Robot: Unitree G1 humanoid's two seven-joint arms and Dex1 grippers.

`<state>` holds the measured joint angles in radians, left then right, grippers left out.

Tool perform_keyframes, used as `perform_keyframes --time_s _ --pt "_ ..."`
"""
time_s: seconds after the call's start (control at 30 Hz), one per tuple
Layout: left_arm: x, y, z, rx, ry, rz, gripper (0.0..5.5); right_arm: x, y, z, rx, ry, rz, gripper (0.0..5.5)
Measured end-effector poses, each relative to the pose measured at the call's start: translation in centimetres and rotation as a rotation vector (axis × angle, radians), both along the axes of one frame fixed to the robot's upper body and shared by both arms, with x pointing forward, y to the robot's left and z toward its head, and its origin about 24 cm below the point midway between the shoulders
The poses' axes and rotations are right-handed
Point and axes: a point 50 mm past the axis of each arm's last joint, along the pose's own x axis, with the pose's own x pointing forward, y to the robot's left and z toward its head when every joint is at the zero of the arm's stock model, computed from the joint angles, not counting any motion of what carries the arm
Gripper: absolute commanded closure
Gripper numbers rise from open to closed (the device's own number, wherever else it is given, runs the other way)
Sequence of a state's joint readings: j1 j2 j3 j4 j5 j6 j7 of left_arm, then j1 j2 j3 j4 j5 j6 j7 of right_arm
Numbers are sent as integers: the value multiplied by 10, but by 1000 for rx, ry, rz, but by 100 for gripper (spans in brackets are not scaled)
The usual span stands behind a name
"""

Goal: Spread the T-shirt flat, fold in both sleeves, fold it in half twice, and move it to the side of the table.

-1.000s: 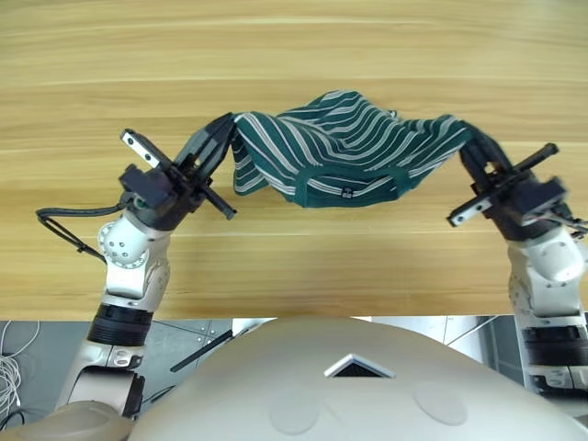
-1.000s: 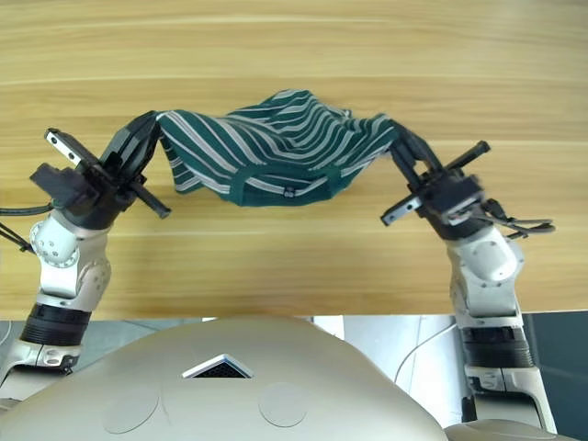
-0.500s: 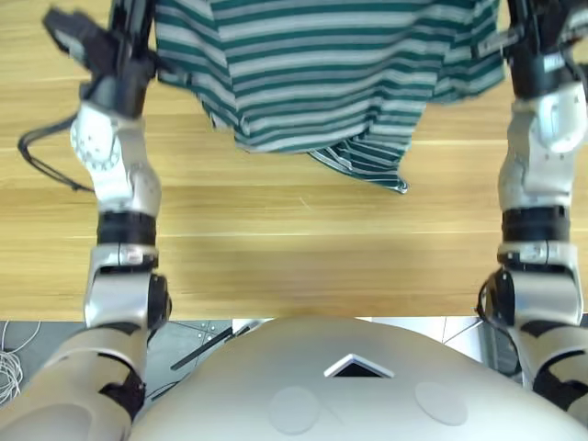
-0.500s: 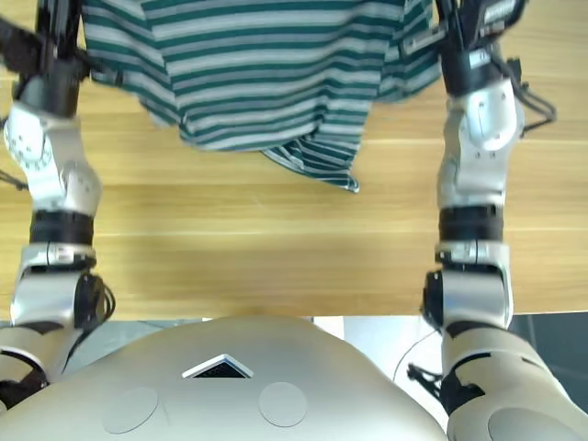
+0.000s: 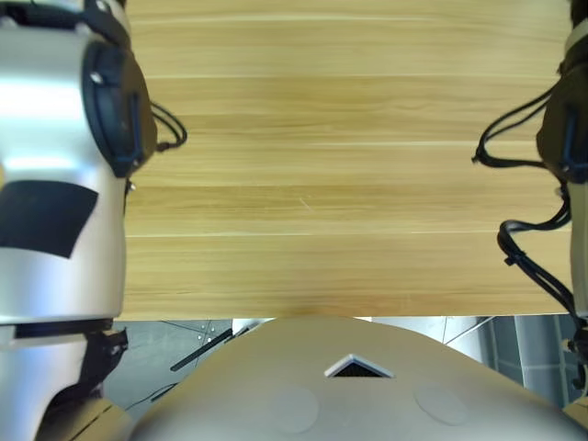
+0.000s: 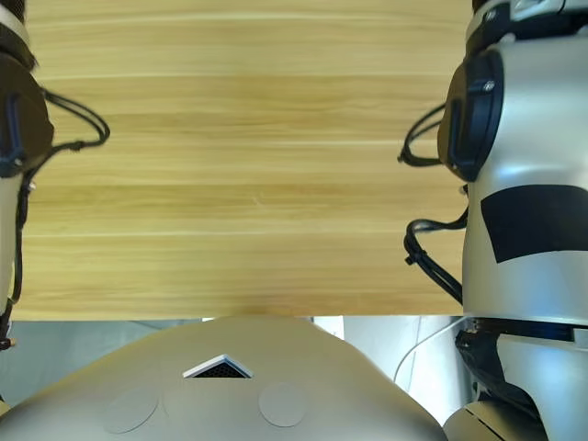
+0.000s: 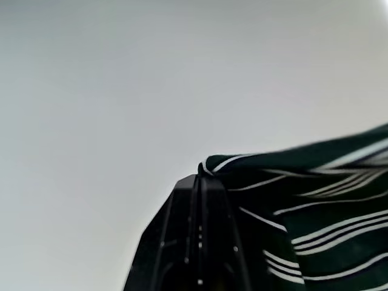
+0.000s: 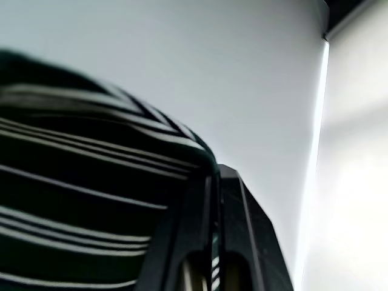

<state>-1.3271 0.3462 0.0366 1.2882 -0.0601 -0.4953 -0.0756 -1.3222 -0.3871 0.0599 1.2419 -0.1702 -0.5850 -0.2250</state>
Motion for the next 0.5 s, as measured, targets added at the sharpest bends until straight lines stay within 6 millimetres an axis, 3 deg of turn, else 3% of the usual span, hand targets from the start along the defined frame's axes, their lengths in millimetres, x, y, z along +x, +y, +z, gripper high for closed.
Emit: perform_keyframes --time_s 0.07,0.1,0.13,0.2,0.27,0.33,0.4,0.5 --pt "-4 11 -47 100 82 -13 548 -3 -6 -49 -94 100 51 550" --pt "-15 17 -91 205 152 -60 548 -13 -11 -95 -153 198 108 550" --pt "-24 18 -120 265 205 -107 548 -21 -13 -121 -183 259 143 550" --pt "-48 18 -162 364 255 -220 548 -38 -17 -151 -219 315 210 550" --pt "-93 19 -219 463 336 -386 548 -68 -23 -183 -247 408 318 550" --pt "-143 24 -262 538 439 -542 548 -102 -29 -214 -311 550 426 550" --pt "-187 38 -267 633 420 -672 548 -147 -36 -241 -444 727 587 550" --pt "-214 57 -268 685 472 -692 548 -187 -56 -258 -608 903 687 550"
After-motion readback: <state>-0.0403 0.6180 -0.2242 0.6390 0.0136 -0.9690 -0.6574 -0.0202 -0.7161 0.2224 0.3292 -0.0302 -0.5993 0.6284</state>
